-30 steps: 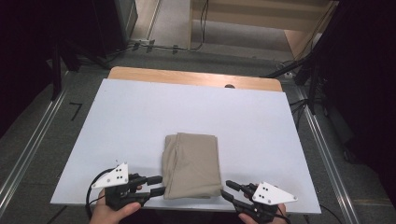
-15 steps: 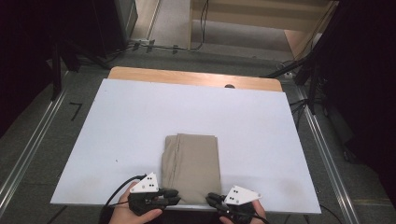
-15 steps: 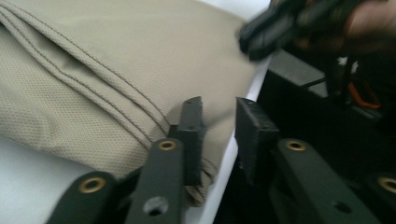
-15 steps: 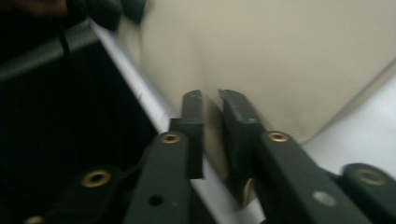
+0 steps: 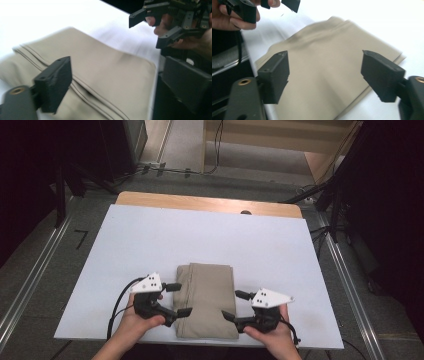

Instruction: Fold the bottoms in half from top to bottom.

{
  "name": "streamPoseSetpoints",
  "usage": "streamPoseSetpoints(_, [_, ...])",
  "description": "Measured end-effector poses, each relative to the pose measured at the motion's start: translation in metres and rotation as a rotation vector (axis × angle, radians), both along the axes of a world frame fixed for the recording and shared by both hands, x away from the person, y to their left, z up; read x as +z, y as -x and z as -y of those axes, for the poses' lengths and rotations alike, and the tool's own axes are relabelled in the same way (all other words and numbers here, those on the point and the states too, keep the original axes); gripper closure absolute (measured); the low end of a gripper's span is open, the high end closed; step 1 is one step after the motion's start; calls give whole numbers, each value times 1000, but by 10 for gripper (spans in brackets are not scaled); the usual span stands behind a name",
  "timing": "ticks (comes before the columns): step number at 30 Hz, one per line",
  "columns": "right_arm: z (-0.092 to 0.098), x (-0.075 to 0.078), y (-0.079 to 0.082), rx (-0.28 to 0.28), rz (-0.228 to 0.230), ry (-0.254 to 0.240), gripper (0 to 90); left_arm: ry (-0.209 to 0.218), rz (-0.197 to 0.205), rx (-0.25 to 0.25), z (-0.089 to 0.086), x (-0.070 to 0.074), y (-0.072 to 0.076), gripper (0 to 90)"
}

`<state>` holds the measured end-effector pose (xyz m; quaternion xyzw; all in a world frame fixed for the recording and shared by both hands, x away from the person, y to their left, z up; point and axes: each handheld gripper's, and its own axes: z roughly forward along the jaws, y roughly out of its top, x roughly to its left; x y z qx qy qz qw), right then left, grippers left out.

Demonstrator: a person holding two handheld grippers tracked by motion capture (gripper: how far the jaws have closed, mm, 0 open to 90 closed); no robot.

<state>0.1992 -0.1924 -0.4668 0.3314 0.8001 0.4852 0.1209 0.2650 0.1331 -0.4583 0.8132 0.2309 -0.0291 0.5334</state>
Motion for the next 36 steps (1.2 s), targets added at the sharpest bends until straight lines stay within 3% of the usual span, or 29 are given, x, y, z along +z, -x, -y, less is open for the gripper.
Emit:
streamPoseSetpoints(2, [2,2,-16,-4,8,8,144,-4,1,8,2,3,-16,23])
streamPoseSetpoints(4, [3,3,-33,2,3,2,103,2,-8,14,5,4,-30,9])
streamPoseSetpoints(7, [5,2,-57,-12,-16,-3,0,-27,-16,41,9,2,-50,0])
streamPoseSetpoints(15, [3,-11,-109,-41,-90,24,0,-111,-88,90,12,-22,-94,19])
streamPoseSetpoints(18, [2,-21,-121,-66,-113,35,116,-132,-124,117,15,-30,-104,95])
streamPoseSetpoints(21, [-1,-32,-128,-64,-124,48,153,-185,-128,139,18,-36,-110,155])
streamPoseSetpoints(25, [-6,-44,-136,-95,-141,98,215,-219,-149,165,16,-47,-117,244])
streamPoseSetpoints(29, [-2,-50,-143,-135,-182,76,319,-244,-154,170,16,-48,-117,381])
streamPoseSetpoints(31, [-1,-51,-144,-113,-204,55,376,-257,-148,163,16,-48,-115,420])
streamPoseSetpoints(33, [-3,-53,-144,-72,-227,77,390,-253,-158,153,16,-49,-114,470])
streamPoseSetpoints(36, [-8,-52,-139,-61,-202,115,521,-267,-158,144,16,-49,-112,549])
